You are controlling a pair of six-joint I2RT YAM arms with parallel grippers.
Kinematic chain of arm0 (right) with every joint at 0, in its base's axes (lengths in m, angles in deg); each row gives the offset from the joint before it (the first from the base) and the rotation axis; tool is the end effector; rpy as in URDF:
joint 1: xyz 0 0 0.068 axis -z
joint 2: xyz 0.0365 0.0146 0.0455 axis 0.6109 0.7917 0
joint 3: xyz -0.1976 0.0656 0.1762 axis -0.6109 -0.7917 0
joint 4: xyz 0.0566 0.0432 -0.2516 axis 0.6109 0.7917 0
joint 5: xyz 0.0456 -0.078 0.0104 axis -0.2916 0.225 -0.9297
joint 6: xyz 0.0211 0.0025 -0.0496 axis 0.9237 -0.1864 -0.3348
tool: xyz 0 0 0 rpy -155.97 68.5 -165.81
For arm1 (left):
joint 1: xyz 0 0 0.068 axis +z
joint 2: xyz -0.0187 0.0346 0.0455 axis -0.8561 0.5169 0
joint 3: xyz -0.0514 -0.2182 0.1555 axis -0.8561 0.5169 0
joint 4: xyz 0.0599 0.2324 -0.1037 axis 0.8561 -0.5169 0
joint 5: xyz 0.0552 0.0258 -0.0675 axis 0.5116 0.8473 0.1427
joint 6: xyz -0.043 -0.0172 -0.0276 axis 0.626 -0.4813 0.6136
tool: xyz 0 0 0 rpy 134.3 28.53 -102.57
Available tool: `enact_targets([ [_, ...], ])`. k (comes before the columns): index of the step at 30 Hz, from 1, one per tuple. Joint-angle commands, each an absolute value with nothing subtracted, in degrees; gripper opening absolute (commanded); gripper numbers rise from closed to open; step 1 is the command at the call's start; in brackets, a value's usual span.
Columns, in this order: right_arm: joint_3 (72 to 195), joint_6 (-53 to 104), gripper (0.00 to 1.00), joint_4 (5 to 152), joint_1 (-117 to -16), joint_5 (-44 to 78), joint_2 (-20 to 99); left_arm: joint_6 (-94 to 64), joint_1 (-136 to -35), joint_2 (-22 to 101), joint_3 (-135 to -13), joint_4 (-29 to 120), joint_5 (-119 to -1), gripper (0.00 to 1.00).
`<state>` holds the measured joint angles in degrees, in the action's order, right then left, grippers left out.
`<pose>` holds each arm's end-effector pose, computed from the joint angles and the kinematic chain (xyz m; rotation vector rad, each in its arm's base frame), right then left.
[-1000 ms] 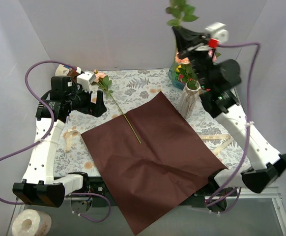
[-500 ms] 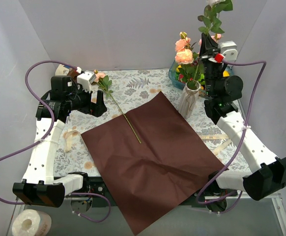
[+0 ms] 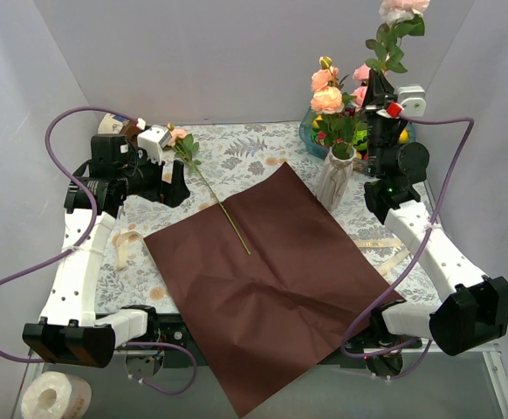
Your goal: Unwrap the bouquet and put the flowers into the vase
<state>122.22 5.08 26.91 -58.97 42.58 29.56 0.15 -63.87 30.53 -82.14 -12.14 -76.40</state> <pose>0.2499 0.0857 0.4690 0.0461 0.8453 0.0043 0.2157 -0.0337 0.4000 -0.2236 2.3422 -0.7780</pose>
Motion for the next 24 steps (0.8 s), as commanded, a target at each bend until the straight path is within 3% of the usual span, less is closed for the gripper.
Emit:
enact_targets([
  [1,119.6,6.7,0.01,20.7,-58.2,44.0,28.2,-1.1,-63.6,30.3,-83.4,-12.6,-77.1,0.98],
  [24,111.8,8.6,0.01,18.7,-57.3,45.9,30.1,-1.9,-63.6,29.0,-82.5,-13.0,-76.9,0.98],
])
